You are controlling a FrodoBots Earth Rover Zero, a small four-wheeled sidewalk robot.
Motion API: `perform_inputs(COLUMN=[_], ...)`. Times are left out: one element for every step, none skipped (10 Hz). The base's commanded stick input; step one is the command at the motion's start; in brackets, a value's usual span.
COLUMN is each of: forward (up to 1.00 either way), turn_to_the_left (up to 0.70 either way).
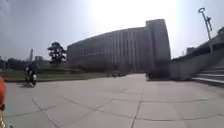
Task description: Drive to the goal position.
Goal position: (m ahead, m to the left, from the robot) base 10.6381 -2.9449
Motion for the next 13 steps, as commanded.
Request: perform_inputs(forward=[0.7, 0.7, 0.7, 0.7, 0.7, 0.7, 0.7, 0.7, 0.7, 0.7, 0.7, 0.7, 0.7], turn_to_the_left=[0.0, 0.0, 0.0, 0.0, 0.0, 0.0, 0.0, 0.0, 0.0, -0.26, -0.35, -0.35, -0.29])
